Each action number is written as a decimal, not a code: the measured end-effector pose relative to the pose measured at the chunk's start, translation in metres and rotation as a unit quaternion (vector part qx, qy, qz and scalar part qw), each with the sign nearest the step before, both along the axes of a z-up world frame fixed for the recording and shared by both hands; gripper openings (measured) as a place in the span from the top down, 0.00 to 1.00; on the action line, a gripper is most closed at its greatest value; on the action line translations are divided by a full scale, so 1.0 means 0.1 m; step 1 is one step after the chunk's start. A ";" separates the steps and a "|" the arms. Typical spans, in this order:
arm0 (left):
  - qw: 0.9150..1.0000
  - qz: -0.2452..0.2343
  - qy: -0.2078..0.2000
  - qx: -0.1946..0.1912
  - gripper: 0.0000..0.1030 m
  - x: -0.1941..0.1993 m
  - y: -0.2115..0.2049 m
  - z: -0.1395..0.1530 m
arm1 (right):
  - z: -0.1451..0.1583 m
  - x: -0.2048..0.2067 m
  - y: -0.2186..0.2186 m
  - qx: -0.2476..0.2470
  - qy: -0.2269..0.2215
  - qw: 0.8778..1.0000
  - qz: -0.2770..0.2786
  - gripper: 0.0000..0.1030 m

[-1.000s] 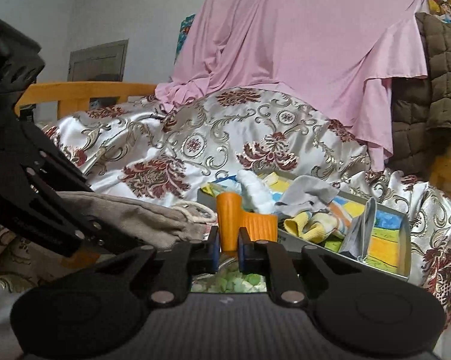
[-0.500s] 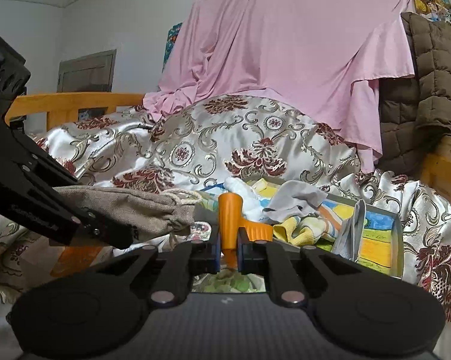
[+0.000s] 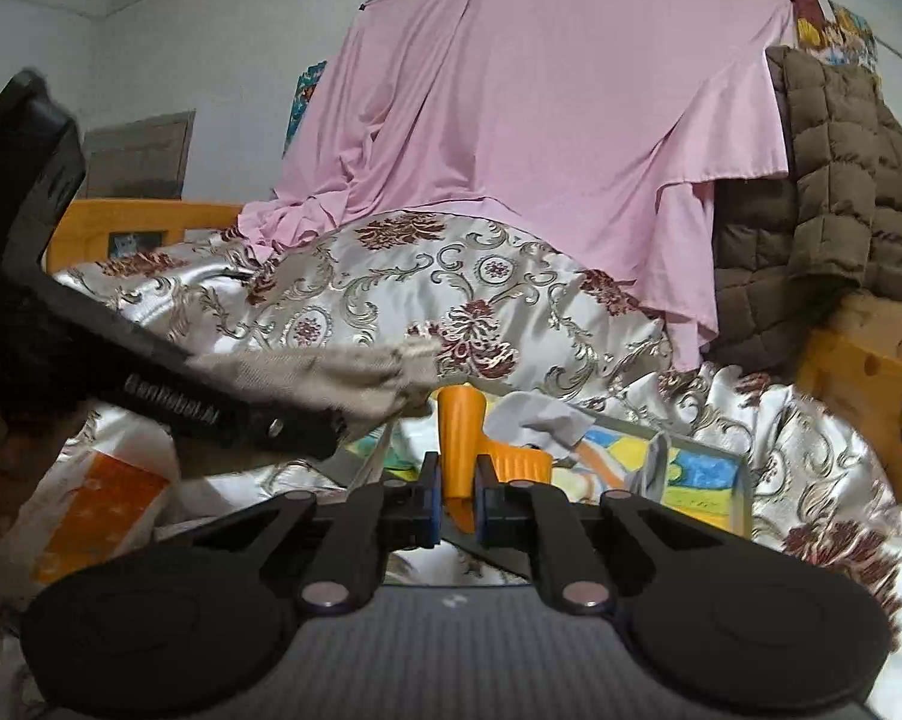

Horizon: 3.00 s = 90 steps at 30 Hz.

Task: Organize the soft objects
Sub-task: 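Carry the grey bag with the left tool while the right tool carries the orange scoop to the tray, then open the left tool to drop the bag while the right tool releases the orange scoop into the tray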

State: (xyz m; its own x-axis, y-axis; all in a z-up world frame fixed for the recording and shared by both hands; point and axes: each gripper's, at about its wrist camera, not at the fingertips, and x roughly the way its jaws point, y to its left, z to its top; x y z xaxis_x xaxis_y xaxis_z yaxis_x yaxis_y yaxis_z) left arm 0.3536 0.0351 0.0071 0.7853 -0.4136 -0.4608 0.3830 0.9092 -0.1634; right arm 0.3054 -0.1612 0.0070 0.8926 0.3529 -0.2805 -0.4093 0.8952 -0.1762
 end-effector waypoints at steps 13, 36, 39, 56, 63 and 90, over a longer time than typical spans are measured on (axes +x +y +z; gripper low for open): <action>0.996 0.005 -0.058 -0.071 0.79 0.84 -0.21 0.12 | 0.42 0.48 -0.02 -0.064 -0.032 0.997 -0.026 0.90; 0.990 0.056 0.063 -0.111 0.78 1.90 -0.49 -0.45 | 0.04 2.19 -0.19 -0.062 0.121 0.985 -0.110 0.90; 0.990 0.057 0.070 -0.112 0.78 1.90 -0.48 -0.53 | -0.03 2.18 -0.18 -0.062 0.130 0.984 -0.109 0.89; 0.988 0.062 0.083 -0.112 0.73 1.83 -0.43 -0.58 | -0.10 2.14 -0.05 -0.073 0.144 0.982 -0.101 0.83; 0.990 0.063 0.083 -0.097 0.69 1.76 -0.42 -0.54 | -0.08 2.11 -0.10 -0.065 0.151 0.981 -0.107 0.79; 0.993 0.103 0.021 -0.060 0.32 0.81 -0.21 0.03 | 0.55 1.27 -0.41 -0.011 0.099 0.987 -0.126 0.22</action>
